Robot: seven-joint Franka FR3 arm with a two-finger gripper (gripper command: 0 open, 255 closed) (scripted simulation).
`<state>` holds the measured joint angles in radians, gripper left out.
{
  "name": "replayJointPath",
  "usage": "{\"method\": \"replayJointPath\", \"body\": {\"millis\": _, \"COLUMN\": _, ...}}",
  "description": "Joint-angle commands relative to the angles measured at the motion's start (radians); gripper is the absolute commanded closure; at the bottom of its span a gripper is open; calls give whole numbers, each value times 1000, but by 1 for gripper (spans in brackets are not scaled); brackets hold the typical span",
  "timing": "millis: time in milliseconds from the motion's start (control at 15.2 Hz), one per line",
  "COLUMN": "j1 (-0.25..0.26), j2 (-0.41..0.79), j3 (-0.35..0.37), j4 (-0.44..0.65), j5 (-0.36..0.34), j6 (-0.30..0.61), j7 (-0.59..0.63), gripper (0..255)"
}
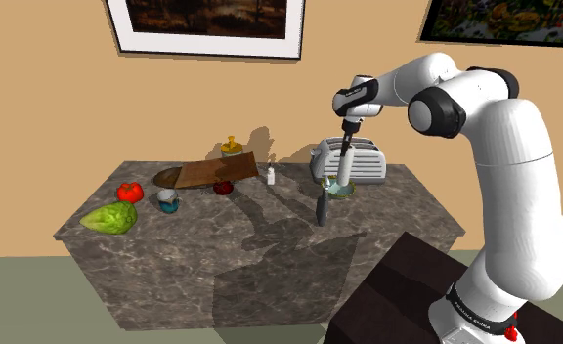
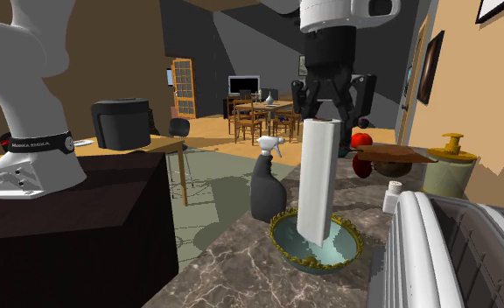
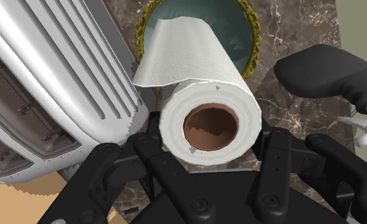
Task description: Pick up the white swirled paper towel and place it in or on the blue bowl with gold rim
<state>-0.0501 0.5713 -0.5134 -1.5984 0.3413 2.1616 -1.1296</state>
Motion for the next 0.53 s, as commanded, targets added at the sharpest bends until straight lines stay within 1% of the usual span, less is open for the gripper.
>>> {"method": "replayJointPath", "body": {"millis": 0, "j1": -1, "j2": 4, "j3": 2, "j4": -3, "j5": 2, "j6": 6, "j7": -1, "gripper": 255}}
{"method": "replayJointPath", "body": {"millis": 396, "j1": -1, "j2": 4, "j3": 2, "j4": -3, "j5": 2, "j6": 6, "j7": -1, "gripper": 255}}
{"method": "replayJointPath", "body": {"millis": 462, "j1": -1, "j2": 4, "j3": 2, "j4": -3, "j5": 2, "j6": 6, "j7": -1, "gripper": 0}}
